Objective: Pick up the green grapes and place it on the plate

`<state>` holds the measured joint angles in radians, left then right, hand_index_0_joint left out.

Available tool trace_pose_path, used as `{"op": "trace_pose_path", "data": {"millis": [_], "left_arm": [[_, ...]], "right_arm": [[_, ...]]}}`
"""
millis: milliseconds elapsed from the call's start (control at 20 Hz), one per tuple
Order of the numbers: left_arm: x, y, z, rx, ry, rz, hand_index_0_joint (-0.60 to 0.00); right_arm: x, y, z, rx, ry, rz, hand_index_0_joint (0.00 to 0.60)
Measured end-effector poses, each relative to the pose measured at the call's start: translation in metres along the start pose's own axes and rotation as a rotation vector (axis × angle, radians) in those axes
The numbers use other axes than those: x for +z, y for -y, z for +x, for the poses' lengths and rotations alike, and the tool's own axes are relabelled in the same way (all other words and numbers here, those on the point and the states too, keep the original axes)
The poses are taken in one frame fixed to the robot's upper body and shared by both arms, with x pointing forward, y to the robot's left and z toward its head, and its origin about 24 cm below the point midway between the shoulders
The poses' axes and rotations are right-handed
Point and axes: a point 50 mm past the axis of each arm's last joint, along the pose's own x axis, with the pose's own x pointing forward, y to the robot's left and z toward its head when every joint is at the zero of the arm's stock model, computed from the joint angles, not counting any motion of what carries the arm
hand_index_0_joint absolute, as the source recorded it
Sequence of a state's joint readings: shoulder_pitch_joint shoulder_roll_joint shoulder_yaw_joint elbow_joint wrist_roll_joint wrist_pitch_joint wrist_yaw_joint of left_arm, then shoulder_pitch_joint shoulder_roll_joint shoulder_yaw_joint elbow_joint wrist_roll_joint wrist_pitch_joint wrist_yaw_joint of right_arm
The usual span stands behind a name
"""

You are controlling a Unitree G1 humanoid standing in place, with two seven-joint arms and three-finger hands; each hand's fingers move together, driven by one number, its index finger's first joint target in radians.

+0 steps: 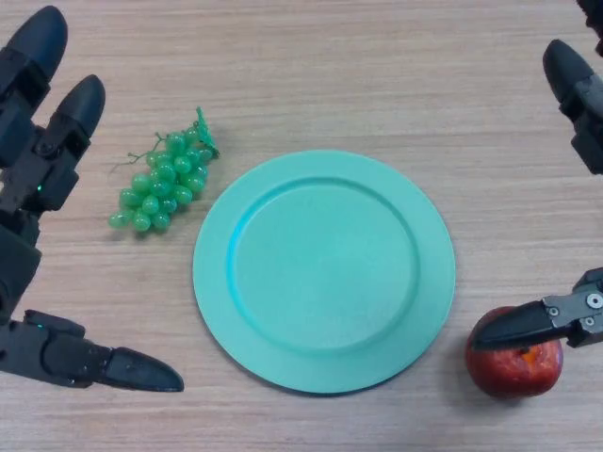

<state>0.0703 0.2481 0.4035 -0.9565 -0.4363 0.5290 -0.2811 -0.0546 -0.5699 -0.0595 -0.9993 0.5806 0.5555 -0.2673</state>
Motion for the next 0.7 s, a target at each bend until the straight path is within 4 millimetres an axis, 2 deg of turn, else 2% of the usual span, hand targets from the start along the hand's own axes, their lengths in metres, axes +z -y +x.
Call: {"op": "trace_pose_path", "data": {"millis": [300,450,700], "left_arm": [[-0.004,-0.004,0.001,0.045,-0.021,0.007,0.000],[-0.009,0.001,0.003,0.020,-0.035,-0.011,0.000],[-0.020,-0.014,0.016,0.068,-0.066,0.013,0.000]], "right_arm": [[0.001,-0.005,0.002,0.019,0.011,0.017,0.000],[0.000,-0.007,0.002,0.019,0.011,0.035,0.000],[-0.001,-0.010,0.002,0.026,0.007,0.053,0.000]]}}
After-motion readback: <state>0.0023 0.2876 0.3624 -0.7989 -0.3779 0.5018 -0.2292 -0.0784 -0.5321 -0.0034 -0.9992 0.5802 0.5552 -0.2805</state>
